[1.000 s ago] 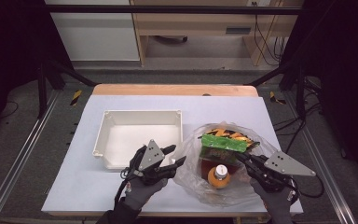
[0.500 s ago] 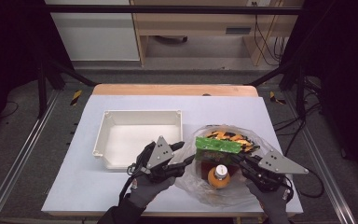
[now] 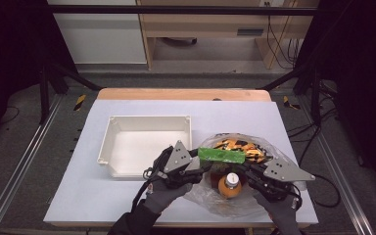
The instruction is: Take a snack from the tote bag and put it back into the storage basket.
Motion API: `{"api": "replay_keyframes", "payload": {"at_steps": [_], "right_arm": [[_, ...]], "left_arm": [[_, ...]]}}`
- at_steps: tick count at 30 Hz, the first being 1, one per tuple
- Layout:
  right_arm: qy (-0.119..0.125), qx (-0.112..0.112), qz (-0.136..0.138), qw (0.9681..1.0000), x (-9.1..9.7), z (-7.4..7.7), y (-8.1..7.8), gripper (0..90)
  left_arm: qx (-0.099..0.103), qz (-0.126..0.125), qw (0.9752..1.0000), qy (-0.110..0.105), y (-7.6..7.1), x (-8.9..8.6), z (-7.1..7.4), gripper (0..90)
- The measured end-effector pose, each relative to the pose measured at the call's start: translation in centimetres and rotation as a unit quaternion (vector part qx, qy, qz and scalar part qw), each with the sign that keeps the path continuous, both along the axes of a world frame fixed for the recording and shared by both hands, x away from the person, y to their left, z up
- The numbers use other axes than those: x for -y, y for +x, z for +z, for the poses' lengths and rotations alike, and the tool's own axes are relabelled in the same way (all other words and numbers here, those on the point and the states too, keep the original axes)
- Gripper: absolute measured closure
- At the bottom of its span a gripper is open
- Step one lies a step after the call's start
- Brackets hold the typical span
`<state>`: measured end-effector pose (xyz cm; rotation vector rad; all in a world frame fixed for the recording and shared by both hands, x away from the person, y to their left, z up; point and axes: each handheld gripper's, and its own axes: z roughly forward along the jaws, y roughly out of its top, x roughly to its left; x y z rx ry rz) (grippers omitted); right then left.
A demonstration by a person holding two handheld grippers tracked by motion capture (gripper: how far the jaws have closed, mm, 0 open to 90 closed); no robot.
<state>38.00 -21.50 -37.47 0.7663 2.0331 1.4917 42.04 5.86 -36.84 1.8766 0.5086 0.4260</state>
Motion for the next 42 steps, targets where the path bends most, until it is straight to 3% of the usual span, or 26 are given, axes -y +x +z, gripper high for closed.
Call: {"api": "replay_keyframes", "payload": {"at_steps": [4,15,22,26,30,33,34,37,38,42], "right_arm": [[0.002,-0.001,0.001,1.0000,0.0,-0.1,0.1,86.3],[0.007,-0.003,-0.009,0.9999,0.4,-0.3,0.2,85.6],[0.018,-0.003,-0.023,0.9996,0.5,-0.2,0.2,81.7],[0.023,-0.002,-0.024,0.9994,0.6,-0.2,0.2,79.8],[0.031,0.009,-0.030,0.9990,0.9,0.1,0.0,73.4],[0.051,0.022,-0.040,0.9977,1.7,0.8,-0.5,64.8],[0.065,0.029,-0.055,0.9960,2.2,1.2,-0.7,58.1],[0.070,0.035,-0.070,0.9945,2.6,1.4,-0.8,53.4],[0.073,0.040,-0.087,0.9928,3.1,1.5,-0.8,48.0],[0.076,0.034,-0.118,0.9895,3.9,1.5,-0.6,40.5]], "left_arm": [[-0.012,-0.008,0.9999,0.002,0.5,0.6,-0.4,52.6],[-0.004,-0.009,0.9998,0.019,0.4,1.2,-0.6,62.7],[-0.005,-0.028,0.9994,0.022,0.0,0.8,-0.5,73.5],[-0.003,-0.033,0.9992,0.022,-0.2,0.7,-0.3,74.6],[-0.002,-0.031,0.9993,0.020,-0.5,0.2,-0.1,75.0],[-0.005,-0.028,0.9995,0.013,-0.6,-0.4,0.1,75.1],[-0.004,-0.028,0.9995,0.010,-0.6,-0.7,0.3,75.0],[-0.002,-0.028,0.9996,-0.002,-0.9,-1.4,0.9,75.0],[0.002,-0.027,0.9996,-0.010,-1.1,-1.9,1.4,75.0],[0.010,-0.027,0.9991,-0.030,-1.4,-2.8,2.9,75.0]]}}
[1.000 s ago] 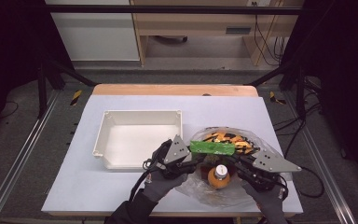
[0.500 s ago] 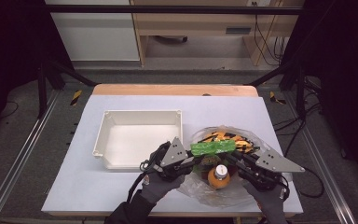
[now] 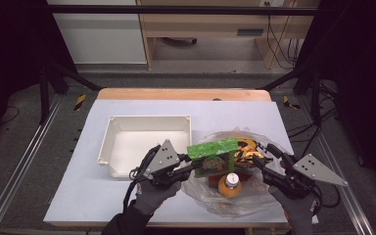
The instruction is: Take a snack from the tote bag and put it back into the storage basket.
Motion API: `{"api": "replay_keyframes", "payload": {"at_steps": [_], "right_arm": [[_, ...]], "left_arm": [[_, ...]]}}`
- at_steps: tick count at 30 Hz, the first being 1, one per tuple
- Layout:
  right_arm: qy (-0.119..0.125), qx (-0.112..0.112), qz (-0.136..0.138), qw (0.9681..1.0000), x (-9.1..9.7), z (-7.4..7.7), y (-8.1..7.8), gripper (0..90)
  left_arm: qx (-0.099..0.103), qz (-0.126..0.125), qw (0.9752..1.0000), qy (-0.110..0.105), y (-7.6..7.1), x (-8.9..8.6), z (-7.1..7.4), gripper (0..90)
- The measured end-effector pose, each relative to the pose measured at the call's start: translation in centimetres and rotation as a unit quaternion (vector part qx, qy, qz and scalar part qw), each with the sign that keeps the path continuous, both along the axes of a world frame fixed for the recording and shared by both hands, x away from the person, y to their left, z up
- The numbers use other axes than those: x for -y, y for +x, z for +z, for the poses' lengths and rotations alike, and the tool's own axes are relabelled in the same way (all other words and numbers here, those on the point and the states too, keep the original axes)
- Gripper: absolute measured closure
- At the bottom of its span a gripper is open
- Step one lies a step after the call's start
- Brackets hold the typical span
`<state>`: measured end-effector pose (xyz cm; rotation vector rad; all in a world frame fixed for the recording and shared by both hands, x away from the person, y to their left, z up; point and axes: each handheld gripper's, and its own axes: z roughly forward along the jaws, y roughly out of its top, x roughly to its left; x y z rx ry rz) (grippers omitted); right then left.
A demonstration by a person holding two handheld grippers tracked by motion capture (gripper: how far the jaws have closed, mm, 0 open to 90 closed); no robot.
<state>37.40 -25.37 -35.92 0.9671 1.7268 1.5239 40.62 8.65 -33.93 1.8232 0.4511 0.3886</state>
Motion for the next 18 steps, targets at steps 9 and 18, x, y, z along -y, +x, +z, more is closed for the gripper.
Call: {"api": "replay_keyframes", "payload": {"at_steps": [9,18], "right_arm": [[-0.004,-0.013,-0.024,0.9996,0.3,-0.3,0.4,34.6],[-0.004,-0.018,-0.029,0.9994,0.5,-0.6,0.6,34.3]], "left_arm": [[0.014,-0.003,0.9996,-0.023,-0.3,-0.3,2.6,74.8],[0.008,-0.014,0.9992,-0.037,0.4,0.7,4.4,74.8]]}}
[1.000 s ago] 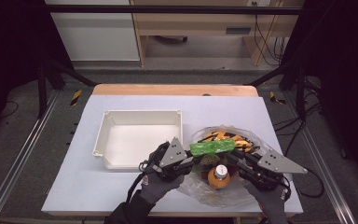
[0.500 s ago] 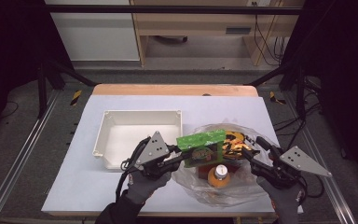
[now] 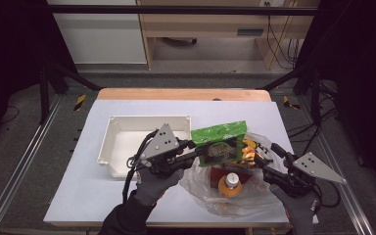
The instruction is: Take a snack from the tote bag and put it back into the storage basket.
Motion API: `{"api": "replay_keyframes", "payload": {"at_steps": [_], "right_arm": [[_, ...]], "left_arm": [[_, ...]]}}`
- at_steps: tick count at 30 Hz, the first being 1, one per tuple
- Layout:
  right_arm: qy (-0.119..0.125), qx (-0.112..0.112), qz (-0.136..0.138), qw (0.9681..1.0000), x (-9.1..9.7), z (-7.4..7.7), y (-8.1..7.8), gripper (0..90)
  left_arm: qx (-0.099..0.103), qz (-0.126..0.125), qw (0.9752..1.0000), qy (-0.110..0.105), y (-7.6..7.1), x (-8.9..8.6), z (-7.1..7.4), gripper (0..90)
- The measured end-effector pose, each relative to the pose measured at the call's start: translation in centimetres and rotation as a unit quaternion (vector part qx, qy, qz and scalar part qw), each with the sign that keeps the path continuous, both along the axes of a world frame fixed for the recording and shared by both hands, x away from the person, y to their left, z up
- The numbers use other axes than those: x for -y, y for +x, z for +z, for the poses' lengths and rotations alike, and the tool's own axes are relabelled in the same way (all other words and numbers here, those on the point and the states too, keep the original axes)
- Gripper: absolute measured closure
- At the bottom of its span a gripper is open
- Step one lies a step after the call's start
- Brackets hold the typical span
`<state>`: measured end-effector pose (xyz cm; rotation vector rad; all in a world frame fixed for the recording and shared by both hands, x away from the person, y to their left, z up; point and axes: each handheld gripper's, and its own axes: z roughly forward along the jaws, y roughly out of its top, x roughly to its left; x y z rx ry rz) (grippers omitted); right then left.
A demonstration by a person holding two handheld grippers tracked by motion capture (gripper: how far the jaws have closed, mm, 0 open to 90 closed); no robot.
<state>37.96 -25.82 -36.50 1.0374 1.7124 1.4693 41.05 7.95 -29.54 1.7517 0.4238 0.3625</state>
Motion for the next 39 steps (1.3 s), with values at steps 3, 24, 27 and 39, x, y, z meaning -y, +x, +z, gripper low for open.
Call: {"api": "replay_keyframes", "payload": {"at_steps": [3,24,27,39], "right_arm": [[0.001,0.000,-0.001,1.0000,0.2,0.0,0.0,34.3],[0.002,-0.015,-0.027,0.9995,0.9,-0.5,0.4,32.9],[0.000,-0.015,-0.030,0.9995,1.0,-0.6,0.5,32.8],[-0.001,-0.016,-0.036,0.9992,1.3,-0.6,0.5,31.5]], "left_arm": [[-0.002,-0.007,1.0000,0.001,0.1,0.4,0.2,74.8],[0.019,0.039,0.9990,0.000,2.0,-3.3,4.6,74.8],[0.016,0.049,0.9987,-0.002,2.4,-4.2,4.7,74.8],[0.005,0.107,0.9943,0.000,4.5,-8.9,4.1,74.8]]}}
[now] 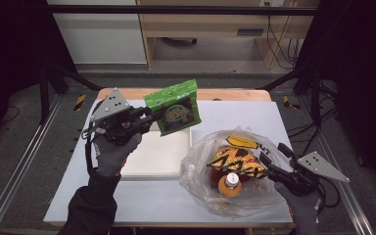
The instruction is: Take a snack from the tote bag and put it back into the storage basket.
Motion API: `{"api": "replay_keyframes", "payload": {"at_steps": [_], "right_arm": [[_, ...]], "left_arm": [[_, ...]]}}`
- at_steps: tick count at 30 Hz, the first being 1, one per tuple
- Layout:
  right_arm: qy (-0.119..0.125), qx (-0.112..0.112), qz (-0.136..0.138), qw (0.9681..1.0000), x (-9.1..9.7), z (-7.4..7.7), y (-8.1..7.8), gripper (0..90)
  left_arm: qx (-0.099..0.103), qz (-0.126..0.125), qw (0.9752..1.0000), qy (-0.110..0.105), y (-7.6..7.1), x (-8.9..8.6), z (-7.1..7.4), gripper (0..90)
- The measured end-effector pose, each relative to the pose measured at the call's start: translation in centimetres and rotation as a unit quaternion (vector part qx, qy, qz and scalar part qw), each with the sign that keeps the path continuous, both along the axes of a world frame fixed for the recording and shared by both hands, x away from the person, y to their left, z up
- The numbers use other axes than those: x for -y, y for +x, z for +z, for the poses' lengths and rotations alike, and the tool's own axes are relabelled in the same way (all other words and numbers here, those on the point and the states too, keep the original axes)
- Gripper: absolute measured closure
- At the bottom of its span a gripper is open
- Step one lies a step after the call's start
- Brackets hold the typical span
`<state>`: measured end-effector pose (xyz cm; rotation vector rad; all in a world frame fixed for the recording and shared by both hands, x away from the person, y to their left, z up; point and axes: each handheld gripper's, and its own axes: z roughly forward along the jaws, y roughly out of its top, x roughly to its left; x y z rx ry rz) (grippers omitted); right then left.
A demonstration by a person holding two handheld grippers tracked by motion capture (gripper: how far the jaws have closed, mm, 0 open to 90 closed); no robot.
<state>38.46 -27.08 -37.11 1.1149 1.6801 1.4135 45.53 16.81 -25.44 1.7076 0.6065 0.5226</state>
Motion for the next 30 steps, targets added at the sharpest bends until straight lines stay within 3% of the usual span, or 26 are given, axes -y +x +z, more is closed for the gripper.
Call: {"api": "replay_keyframes", "payload": {"at_steps": [12,19,30], "right_arm": [[-0.003,-0.006,0.003,1.0000,-0.2,-0.1,0.1,30.7],[0.000,-0.005,0.000,1.0000,-0.1,-0.1,0.1,30.3],[-0.004,-0.003,-0.001,1.0000,-0.2,-0.1,0.3,29.5]], "left_arm": [[-0.022,0.037,0.9990,0.013,1.5,-2.7,-2.3,74.8],[-0.045,0.058,0.9968,0.029,3.1,-4.3,-5.1,74.8],[-0.082,0.073,0.9930,0.045,5.6,-4.1,-9.2,74.9]]}}
